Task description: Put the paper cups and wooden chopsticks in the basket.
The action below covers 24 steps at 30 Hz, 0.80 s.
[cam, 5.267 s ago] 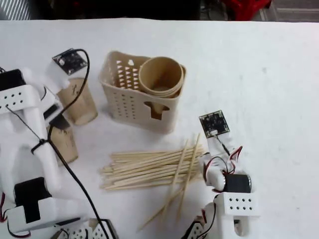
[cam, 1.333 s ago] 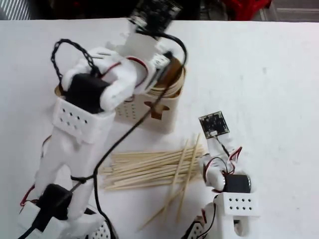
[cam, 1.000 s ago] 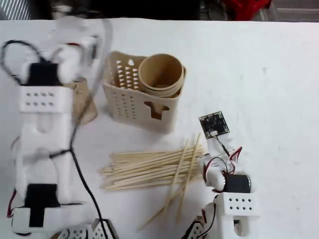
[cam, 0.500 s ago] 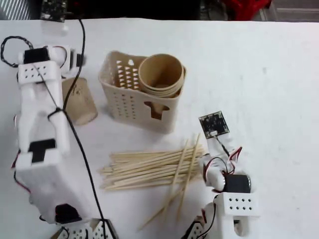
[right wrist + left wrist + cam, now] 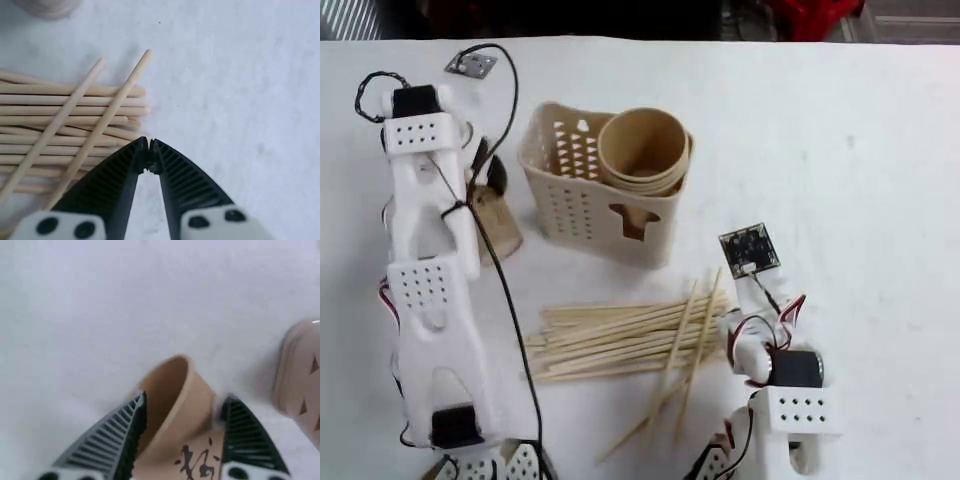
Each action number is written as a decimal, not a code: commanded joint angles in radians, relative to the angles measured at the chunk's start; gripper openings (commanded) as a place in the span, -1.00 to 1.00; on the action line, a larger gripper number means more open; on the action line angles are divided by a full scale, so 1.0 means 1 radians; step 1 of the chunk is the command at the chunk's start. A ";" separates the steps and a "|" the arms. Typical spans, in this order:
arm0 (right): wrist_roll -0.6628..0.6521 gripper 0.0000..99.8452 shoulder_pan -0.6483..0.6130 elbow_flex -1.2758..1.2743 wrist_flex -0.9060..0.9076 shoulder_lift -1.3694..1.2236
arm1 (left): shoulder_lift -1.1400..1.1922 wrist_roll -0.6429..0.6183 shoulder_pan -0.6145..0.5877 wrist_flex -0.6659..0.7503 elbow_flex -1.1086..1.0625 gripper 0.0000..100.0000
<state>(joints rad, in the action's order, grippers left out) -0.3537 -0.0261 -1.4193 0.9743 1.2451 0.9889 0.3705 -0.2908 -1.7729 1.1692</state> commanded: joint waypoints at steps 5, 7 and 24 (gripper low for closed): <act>-0.008 -0.97 -0.002 0.008 0.001 0.015 | -0.124 0.018 -0.024 -0.018 -0.060 -0.95; -0.008 -0.97 -0.001 0.008 0.001 0.015 | -0.206 0.018 -0.025 -0.018 -0.112 -0.96; -0.008 -0.96 -0.002 0.008 -0.001 0.015 | -1.139 -0.002 0.295 0.021 -0.262 -0.96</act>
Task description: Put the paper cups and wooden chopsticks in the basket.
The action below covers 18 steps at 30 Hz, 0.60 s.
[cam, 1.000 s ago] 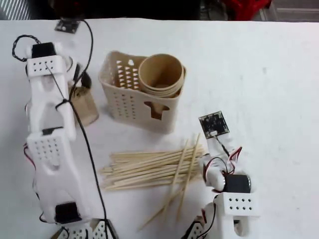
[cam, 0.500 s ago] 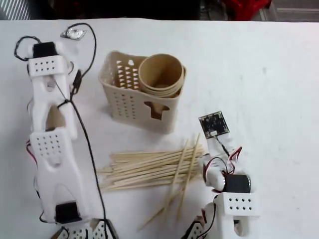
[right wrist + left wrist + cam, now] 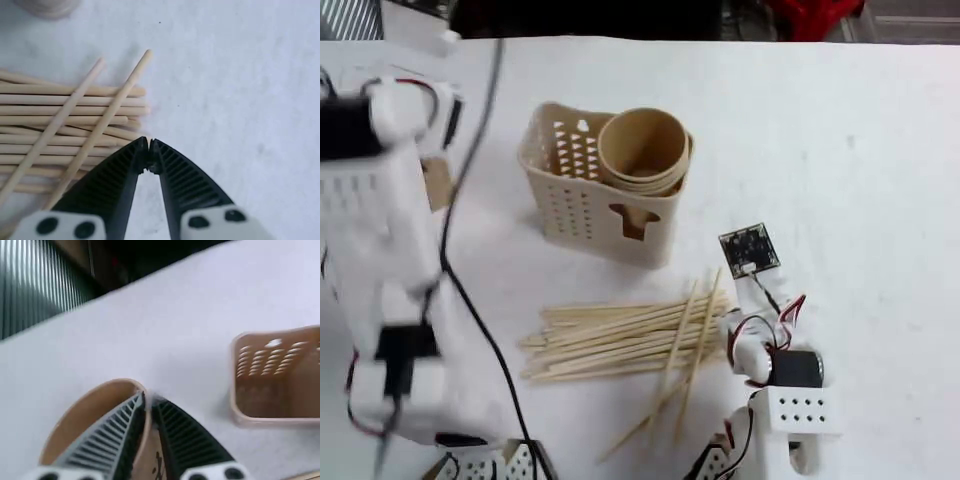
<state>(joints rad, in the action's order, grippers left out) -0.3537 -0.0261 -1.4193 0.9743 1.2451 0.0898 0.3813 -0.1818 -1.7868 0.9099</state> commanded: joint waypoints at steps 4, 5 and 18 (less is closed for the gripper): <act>-0.008 -0.96 -0.002 0.008 -0.001 0.015 | -0.323 -0.112 0.407 0.129 -0.009 -0.96; -0.008 -0.96 -0.002 0.008 -0.001 0.015 | -0.321 -0.130 0.447 0.169 -0.009 -0.96; -0.008 -0.96 -0.002 0.008 -0.001 0.015 | -0.007 -0.224 0.564 0.476 -0.009 -0.95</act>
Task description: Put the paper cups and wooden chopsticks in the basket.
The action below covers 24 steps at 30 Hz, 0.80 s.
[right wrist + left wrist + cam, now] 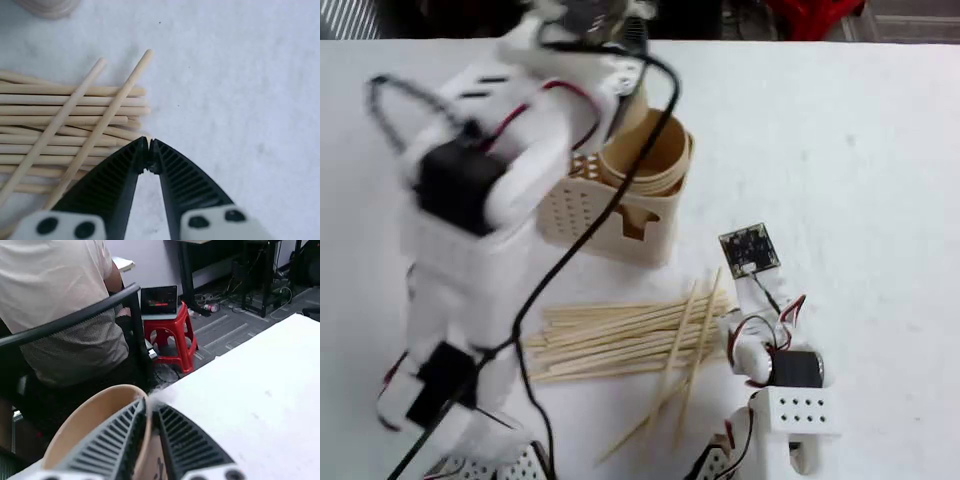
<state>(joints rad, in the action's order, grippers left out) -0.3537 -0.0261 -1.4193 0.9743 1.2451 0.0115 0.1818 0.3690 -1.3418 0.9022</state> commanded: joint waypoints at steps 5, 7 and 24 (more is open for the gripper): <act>-0.008 -0.96 -0.004 0.008 -0.001 0.015 | 0.125 -0.025 0.028 -0.060 -0.002 -0.95; -0.008 -0.96 -0.004 0.008 -0.001 0.016 | 0.128 -0.020 0.053 -0.094 -0.003 -0.95; -0.008 -0.96 -0.001 0.008 0.002 0.016 | 0.122 -0.015 0.168 -0.074 -0.187 -0.95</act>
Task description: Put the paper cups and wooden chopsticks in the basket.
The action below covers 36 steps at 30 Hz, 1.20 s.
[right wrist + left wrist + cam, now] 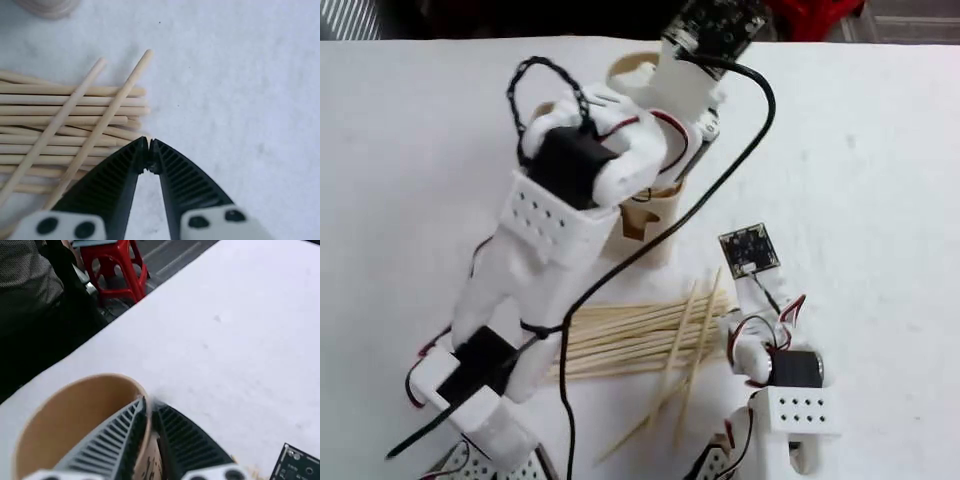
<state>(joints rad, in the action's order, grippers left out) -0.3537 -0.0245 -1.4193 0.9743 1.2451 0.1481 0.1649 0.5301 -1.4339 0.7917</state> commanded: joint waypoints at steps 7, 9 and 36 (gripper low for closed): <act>-0.008 -0.96 -0.004 0.008 0.002 0.016 | -0.048 -0.003 -0.015 0.009 -0.049 -0.80; -0.008 -0.96 -0.004 0.008 0.002 0.016 | -0.067 0.000 -0.031 0.014 -0.028 -0.76; -0.008 -0.96 -0.004 0.008 0.002 0.016 | -0.156 0.000 -0.157 0.319 -0.582 -0.75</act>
<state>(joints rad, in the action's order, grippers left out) -0.3537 -0.0245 -1.4193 0.9743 1.2451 0.0207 0.1603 0.3828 -1.0886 0.1181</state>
